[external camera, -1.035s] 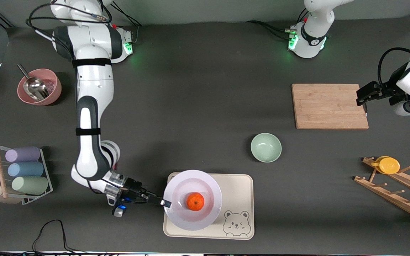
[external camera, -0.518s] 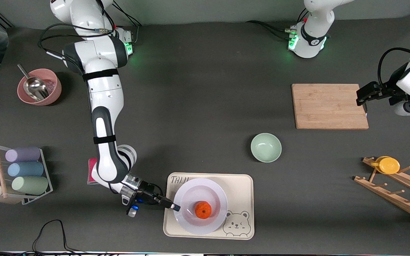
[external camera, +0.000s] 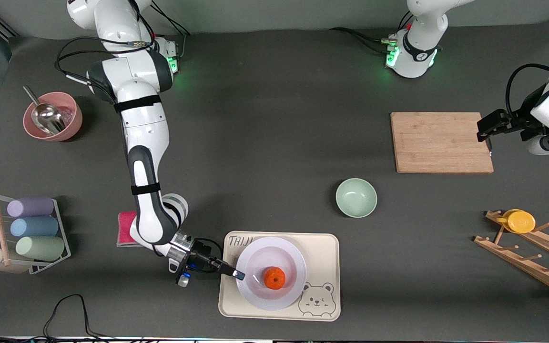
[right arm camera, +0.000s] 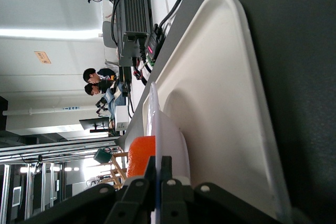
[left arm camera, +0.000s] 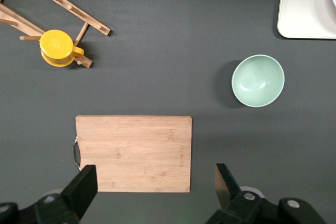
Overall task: Place orange and plate with both arms
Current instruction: 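Lower the plate onto the tray and open the right gripper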
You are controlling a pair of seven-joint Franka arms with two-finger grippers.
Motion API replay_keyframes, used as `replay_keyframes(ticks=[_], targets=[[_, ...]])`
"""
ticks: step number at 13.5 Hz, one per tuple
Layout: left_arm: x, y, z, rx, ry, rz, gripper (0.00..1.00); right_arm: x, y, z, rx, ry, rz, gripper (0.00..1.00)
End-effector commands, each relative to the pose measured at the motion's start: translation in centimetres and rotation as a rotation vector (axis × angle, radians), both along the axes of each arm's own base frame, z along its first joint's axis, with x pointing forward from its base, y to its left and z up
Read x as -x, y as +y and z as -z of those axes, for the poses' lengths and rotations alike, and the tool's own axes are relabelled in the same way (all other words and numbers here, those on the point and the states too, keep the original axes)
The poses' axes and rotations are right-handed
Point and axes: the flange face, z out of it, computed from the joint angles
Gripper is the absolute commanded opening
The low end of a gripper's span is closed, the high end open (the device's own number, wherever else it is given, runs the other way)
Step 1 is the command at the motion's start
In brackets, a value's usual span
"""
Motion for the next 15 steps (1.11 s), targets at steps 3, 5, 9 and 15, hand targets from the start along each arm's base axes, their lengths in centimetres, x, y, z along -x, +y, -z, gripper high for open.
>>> replay_keyframes(ticks=[3,5,9,15], targets=[[0.7,-0.1,-0.3,0.006,-0.018,0.016,1.00,-0.7,0.1,-0.7,-0.019,-0.031,0.021,1.00],[0.7,-0.3,-0.3,0.006,-0.019,0.016,1.00,-0.9,-0.1,-1.3,-0.019,-0.034,0.022,1.00],[0.6,0.0,-0.3,0.007,-0.021,0.010,1.00,-1.8,-1.0,-4.2,0.061,-0.079,-0.026,1.00],[0.4,-0.1,-0.6,0.009,-0.042,0.003,1.00,-1.7,-4.7,-11.0,0.316,-0.095,-0.129,1.00]])
